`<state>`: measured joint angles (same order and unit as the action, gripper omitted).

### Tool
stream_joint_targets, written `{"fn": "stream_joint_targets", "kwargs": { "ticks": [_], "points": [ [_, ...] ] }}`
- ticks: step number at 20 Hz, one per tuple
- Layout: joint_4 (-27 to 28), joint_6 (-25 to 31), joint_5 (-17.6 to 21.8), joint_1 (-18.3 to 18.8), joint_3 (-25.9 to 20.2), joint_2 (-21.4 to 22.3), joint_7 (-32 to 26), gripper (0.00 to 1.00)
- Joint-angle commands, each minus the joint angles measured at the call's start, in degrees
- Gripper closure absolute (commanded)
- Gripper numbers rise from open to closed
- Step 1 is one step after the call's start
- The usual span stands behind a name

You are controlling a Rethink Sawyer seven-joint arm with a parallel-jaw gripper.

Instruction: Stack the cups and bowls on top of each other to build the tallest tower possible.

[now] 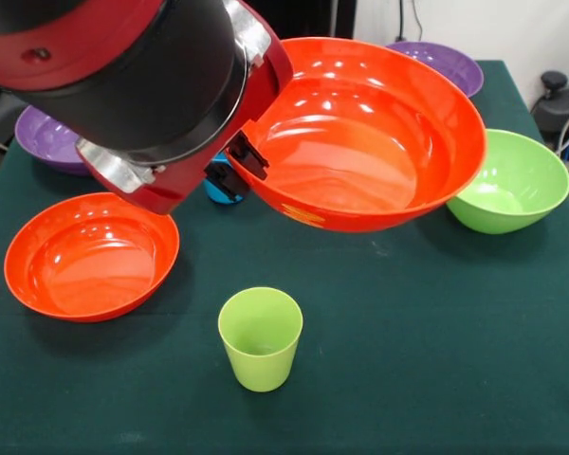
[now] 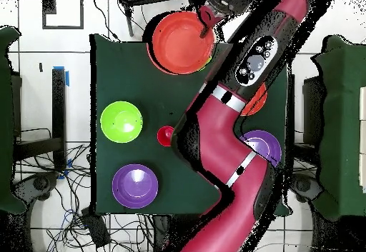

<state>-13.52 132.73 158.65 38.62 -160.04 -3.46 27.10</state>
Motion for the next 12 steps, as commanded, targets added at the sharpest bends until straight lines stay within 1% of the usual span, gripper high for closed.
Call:
{"fn": "stream_joint_targets", "kwargs": {
  "ticks": [1,9,12],
  "points": [
    [10.3,3.4,4.7,0.4,1.7,-2.3,-13.6,1.00],
    [11.0,2.8,5.2,0.9,-0.4,-2.8,-14.8,1.00],
    [11.1,1.8,5.4,1.1,-0.9,-2.9,-15.7,1.00]
  ]
}}
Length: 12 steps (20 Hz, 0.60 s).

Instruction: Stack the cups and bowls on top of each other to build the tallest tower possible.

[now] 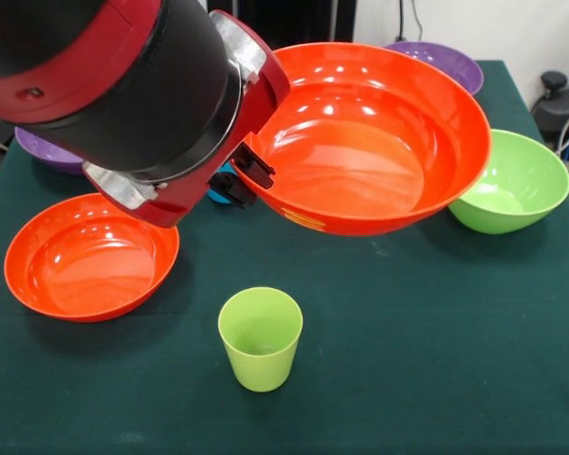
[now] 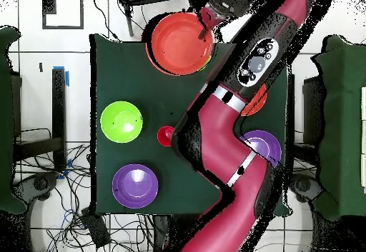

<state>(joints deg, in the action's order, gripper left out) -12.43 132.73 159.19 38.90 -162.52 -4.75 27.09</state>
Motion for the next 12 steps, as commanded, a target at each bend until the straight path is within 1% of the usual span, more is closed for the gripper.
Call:
{"fn": "stream_joint_targets", "kwargs": {
  "ticks": [1,12],
  "points": [
    [10.1,1.5,4.8,0.8,1.4,-1.7,-16.0,1.00],
    [10.8,-2.2,5.0,1.2,-0.7,-2.1,-19.4,1.00]
  ]
}}
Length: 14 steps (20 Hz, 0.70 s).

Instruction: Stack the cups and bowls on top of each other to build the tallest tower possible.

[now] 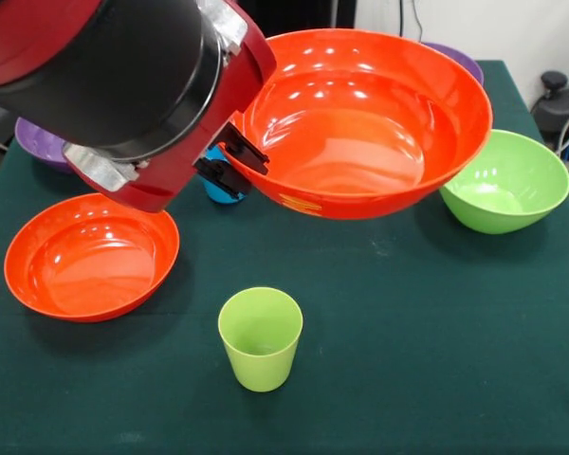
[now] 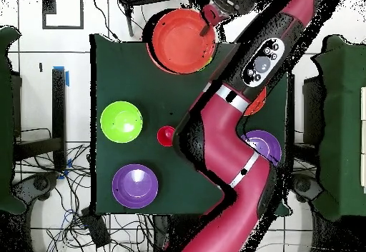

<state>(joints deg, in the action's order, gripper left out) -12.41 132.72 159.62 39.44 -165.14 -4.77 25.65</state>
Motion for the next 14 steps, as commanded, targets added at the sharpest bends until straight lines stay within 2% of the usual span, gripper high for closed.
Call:
{"fn": "stream_joint_targets", "kwargs": {
  "ticks": [1,14],
  "points": [
    [10.8,-2.4,4.7,0.7,1.9,-2.0,-18.3,1.00],
    [11.4,-6.7,3.4,1.0,1.1,-2.2,-22.7,1.00]
  ]
}}
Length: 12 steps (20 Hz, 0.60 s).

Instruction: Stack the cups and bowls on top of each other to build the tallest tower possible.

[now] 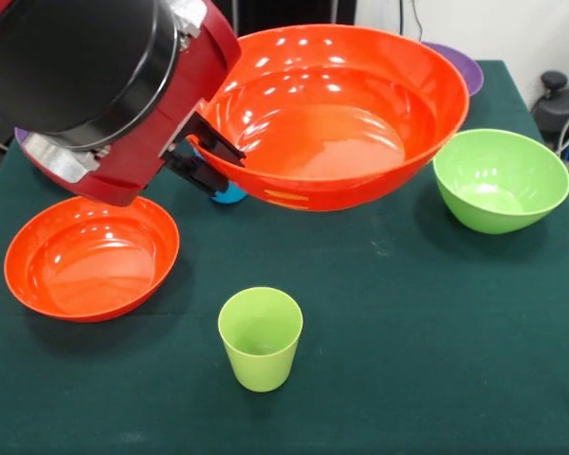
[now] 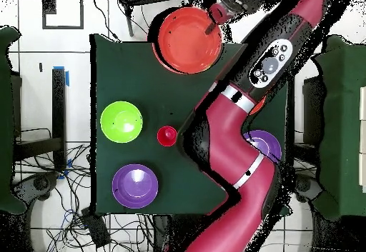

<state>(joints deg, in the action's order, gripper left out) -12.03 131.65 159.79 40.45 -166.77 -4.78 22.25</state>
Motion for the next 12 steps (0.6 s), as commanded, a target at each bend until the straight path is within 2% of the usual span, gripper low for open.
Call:
{"fn": "stream_joint_targets", "kwargs": {
  "ticks": [1,12],
  "points": [
    [11.1,-6.1,3.0,0.0,2.5,-2.2,-19.5,1.00],
    [12.2,-10.4,1.2,-0.4,0.8,-2.4,-20.7,1.00]
  ]
}}
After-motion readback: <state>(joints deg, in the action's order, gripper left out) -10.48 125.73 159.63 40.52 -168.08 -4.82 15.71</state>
